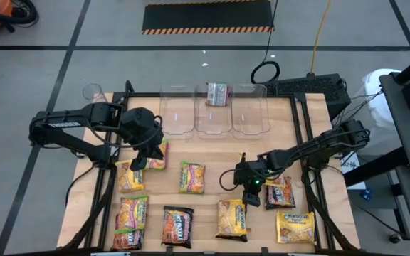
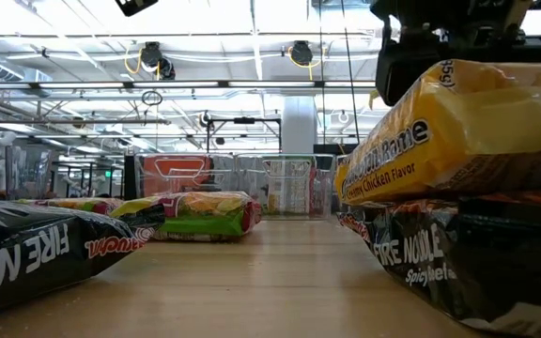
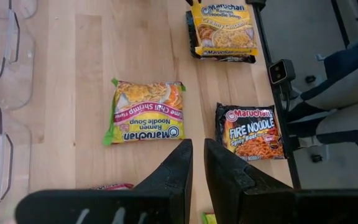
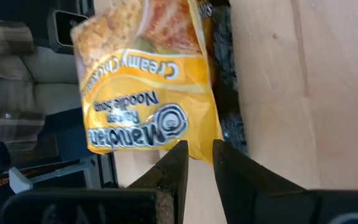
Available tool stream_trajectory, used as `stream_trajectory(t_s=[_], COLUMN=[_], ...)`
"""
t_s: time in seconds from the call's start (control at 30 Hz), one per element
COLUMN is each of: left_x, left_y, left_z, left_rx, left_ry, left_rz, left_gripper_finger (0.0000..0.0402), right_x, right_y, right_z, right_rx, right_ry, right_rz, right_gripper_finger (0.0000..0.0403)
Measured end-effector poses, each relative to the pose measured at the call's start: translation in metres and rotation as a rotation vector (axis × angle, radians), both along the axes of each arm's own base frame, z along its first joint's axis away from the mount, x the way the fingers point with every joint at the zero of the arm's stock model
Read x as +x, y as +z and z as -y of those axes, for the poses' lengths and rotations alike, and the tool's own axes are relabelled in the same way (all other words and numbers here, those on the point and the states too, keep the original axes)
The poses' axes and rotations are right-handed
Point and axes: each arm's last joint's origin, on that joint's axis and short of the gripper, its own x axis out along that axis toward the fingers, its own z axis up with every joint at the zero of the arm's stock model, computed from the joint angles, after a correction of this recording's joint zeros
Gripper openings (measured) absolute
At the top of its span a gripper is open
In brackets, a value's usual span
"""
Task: Sort Maruchan noodles
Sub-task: Put the yellow noodle pack into the right transparent bin
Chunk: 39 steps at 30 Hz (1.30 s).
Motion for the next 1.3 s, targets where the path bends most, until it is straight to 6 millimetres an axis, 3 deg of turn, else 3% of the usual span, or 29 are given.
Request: stream_trajectory(t_s=[0.3,0.5,1.3], left_x=[0.0008,0.0008,0.0008], left_y=[0.0006,0.0006,0.0006], left_z=[0.0,0.0,0.0001], left_rx=[0.0,0.0,0.0], left_ry=[-0.001,-0.001,-0.001], left_rz=[0.011,0.011,0.011], left_gripper_finger=[0.0047,0.0047,0.0047], right_x=[0.0065,0.0078,-0.0009], right_y=[0.0049,0.0038,0.0004], right_z=[-0.0006,0.0016,-0.0017], right_rx=[0.005,-0.089,-0.008], right_ry=[0.01,-0.017,0.055], right_rz=[0.102,0.143,0.033], right_gripper_finger=[0.007,0.007,0.007])
